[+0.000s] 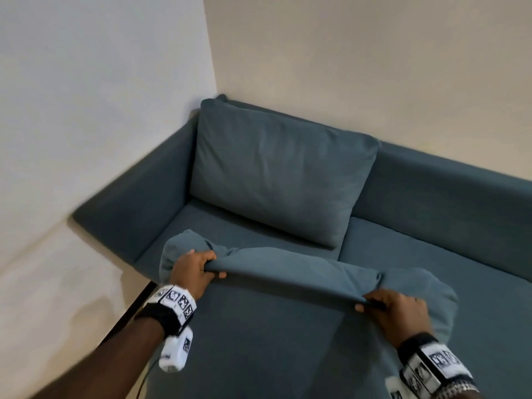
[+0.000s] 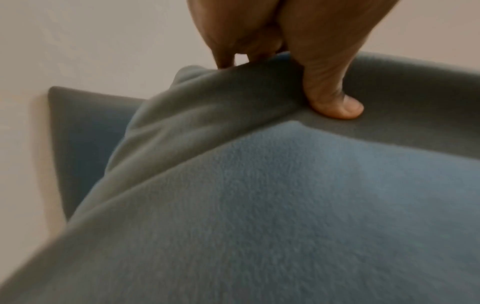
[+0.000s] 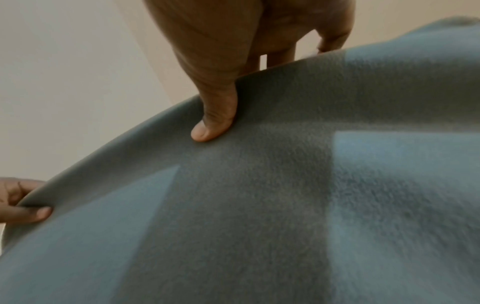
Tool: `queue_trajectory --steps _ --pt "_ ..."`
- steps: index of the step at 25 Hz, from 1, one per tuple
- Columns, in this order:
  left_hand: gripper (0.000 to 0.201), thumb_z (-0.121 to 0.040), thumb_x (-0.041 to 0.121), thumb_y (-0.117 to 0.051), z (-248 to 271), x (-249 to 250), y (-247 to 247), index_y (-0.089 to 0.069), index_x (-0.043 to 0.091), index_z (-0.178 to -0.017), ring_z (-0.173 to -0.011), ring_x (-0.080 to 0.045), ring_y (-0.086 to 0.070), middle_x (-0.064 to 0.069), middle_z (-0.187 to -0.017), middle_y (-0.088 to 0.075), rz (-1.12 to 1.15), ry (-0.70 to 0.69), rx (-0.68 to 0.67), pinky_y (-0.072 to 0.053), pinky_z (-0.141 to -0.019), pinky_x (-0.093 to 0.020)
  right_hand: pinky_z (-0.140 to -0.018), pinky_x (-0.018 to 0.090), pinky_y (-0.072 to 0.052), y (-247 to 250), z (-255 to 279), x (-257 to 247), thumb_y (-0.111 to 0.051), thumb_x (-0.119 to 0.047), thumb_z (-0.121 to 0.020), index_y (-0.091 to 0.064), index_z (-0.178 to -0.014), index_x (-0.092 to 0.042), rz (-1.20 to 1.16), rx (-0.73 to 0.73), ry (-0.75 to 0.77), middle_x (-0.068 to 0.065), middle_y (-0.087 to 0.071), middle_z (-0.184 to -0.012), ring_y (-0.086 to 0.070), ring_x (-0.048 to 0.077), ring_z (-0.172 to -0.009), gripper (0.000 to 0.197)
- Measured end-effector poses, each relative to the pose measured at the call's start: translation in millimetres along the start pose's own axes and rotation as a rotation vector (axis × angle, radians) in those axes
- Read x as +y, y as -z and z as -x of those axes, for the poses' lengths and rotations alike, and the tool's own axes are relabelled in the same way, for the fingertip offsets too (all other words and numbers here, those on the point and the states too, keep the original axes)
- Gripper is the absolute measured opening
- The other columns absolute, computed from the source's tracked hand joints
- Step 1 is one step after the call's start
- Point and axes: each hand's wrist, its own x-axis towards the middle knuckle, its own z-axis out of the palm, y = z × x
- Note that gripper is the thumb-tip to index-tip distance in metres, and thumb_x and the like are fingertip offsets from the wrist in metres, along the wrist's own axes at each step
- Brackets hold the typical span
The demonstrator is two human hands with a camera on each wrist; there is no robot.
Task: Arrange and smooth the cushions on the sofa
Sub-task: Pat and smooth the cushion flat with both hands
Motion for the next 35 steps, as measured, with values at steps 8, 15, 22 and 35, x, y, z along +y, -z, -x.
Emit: queue_trajectory --steps 8,15,22,35 --pt "0.074 -0.091 0.056 -0.068 -99.6 26.4 -103.3 -0.038 0.037 -0.156 -0.154 -0.021 -0.028 0.003 -0.168 -0.029 -0.326 0.057 -0.303 -0.024 -0.123 -0.051 -0.114 0.054 -0.036 -111.7 -141.2 -43.0 -0.058 -0.054 -0.098 -0.06 -0.138 -0.036 -0.23 -0.168 -0.113 -0.007 -0.047 -0.157 -0.04 0.026 -0.145 0.044" --pt "0.093 -0.087 0.075 -0.056 -93.5 -33.9 -114.5 -0.003 0.052 -0.16 -0.16 -0.023 0.001 0.01 -0.173 0.009 -0.497 0.093 -0.553 -0.016 -0.125 -0.056 -0.126 0.055 0.001 -170.0 -145.2 -93.6 -0.049 -0.07 -0.094 -0.005 -0.162 -0.041 -0.085 -0.35 -0.065 -0.006 0.018 -0.171 0.016 0.024 -0.158 0.086" --pt "0.105 -0.075 0.085 -0.059 -154.8 -97.6 -132.9 0.008 0.062 -0.153 -0.159 -0.026 0.01 0.016 -0.171 0.015 -0.412 0.101 -0.655 -0.009 -0.123 -0.063 -0.125 0.06 0.009 -226.1 -171.4 -83.9 -0.023 -0.084 -0.09 0.01 -0.159 -0.048 0.13 -0.512 -0.127 -0.008 0.02 -0.17 0.022 0.023 -0.156 0.085" --pt "0.085 -0.086 0.079 -0.039 -157.0 -210.1 -135.7 0.004 0.058 -0.156 -0.157 -0.016 0.019 0.019 -0.167 0.025 0.04 -0.064 -0.593 -0.005 -0.124 -0.059 -0.121 0.067 -0.009 -195.1 -265.4 -328.2 -0.06 -0.052 -0.097 -0.036 -0.155 -0.036 -0.313 -0.242 0.064 0.003 -0.004 -0.173 0.004 0.032 -0.159 0.066"
